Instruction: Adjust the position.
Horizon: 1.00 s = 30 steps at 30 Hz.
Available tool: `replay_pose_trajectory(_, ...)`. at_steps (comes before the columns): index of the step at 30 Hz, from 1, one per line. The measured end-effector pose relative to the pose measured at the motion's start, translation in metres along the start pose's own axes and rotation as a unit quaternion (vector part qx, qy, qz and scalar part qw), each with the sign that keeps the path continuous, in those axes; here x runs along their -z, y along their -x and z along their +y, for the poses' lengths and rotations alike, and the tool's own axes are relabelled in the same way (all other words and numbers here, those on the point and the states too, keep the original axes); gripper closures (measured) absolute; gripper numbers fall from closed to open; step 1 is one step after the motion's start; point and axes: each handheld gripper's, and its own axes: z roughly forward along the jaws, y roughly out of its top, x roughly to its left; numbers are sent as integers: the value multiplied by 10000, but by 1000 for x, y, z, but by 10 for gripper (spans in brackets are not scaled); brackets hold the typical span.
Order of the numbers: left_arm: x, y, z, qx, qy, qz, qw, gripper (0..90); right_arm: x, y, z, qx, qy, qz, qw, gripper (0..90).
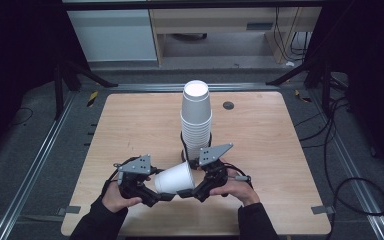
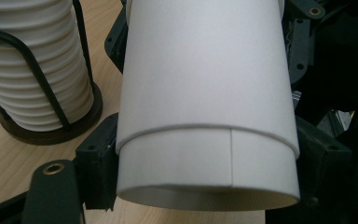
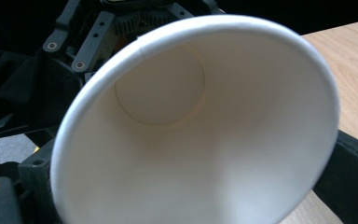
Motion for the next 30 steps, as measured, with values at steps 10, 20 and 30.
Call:
replay_pose_trajectory(10, -1, -2, -1, 1, -58, -81, 10000, 223, 1, 0, 0, 80, -50, 73, 9999, 74)
replay_pose_trajectory(20, 1, -1, 1, -23, -101, 19, 9999, 217, 3, 0, 2, 95, -68, 93, 9999, 87)
replay_pose_trajectory(30, 12, -6, 0, 75, -137, 277, 9995, 178, 24, 2, 11, 168, -85, -194, 9996, 87)
